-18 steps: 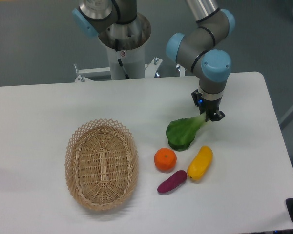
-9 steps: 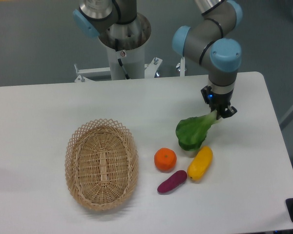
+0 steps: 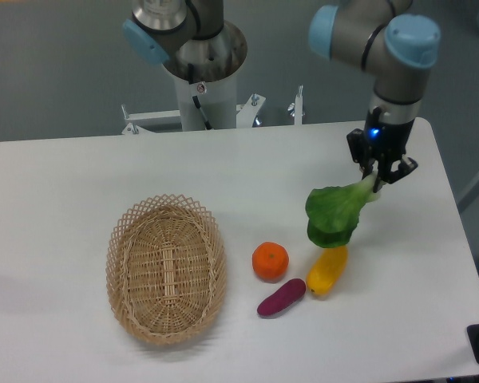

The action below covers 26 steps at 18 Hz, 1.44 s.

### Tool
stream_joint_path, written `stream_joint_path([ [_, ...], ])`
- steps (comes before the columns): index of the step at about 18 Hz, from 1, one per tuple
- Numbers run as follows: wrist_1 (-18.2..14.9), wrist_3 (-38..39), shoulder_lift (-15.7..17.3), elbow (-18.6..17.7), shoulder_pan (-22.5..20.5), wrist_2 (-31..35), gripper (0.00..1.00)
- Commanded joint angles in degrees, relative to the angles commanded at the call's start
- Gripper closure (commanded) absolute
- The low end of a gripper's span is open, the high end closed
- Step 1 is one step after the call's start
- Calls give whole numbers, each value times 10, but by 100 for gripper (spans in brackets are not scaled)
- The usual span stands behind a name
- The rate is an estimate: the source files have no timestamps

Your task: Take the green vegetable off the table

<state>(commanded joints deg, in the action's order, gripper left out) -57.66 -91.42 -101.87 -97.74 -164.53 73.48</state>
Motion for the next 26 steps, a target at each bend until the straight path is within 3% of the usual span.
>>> stream_joint_path([
  [7, 1, 50, -5, 30, 12, -7, 72],
  [26, 6, 51, -10, 30, 13, -13, 72],
])
